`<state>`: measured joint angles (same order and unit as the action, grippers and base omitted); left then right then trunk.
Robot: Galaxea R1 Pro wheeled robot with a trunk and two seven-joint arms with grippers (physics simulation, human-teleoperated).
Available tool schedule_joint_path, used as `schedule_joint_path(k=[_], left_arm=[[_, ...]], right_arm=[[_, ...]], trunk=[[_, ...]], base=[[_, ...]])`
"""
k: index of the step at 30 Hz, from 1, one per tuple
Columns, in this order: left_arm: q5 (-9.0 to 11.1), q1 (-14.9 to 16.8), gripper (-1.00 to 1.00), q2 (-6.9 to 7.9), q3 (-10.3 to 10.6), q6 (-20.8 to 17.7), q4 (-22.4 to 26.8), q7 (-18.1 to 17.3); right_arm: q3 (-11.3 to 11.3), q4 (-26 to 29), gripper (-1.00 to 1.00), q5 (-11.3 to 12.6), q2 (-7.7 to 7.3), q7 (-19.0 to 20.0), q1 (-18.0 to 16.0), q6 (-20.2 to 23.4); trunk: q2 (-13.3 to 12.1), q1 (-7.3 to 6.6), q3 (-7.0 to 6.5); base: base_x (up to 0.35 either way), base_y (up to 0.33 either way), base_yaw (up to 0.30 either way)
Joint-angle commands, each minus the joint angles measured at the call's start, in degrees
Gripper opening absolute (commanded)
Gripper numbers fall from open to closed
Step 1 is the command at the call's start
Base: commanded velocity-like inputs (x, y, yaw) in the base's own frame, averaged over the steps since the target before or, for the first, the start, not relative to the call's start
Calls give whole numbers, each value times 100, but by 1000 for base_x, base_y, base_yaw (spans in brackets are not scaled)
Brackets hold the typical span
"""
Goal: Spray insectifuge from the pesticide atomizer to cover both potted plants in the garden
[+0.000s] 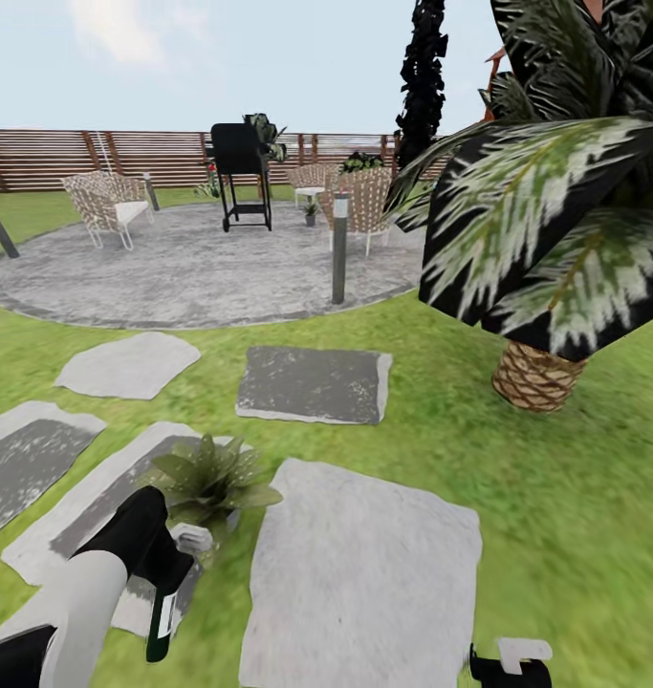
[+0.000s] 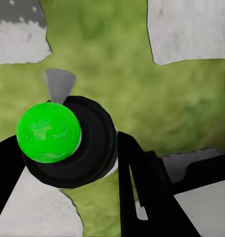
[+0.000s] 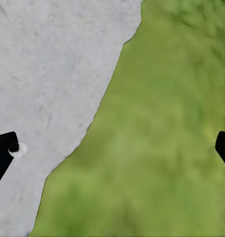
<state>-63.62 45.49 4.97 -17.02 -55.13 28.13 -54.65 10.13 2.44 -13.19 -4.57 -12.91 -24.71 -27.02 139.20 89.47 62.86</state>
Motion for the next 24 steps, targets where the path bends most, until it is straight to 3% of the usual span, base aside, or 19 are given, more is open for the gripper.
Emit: schedule_joint_path(k=[1,5,17,24], left_arm=[[-58,4,-100,-5,-35,-24,8,-55],[-62,4,-100,2,-35,-39,13,-69],[-66,104,-100,8,-15,-102,26,-77],[-63,109,-100,-47,-5,-112,26,-81]], right_arm=[[42,-7,100,-61,0,-19,-3,-14],[42,-8,100,-60,5,-19,-5,-14],[42,-6,100,-60,9,-19,-5,-14],[42,-6,100,-60,2,-19,-6,-14]], trunk=[[2,0,5],[2,0,5],[2,0,5],[2,0,5]], base=[[182,-272,15],[195,-161,108],[8,-5,267],[117,-1,35]])
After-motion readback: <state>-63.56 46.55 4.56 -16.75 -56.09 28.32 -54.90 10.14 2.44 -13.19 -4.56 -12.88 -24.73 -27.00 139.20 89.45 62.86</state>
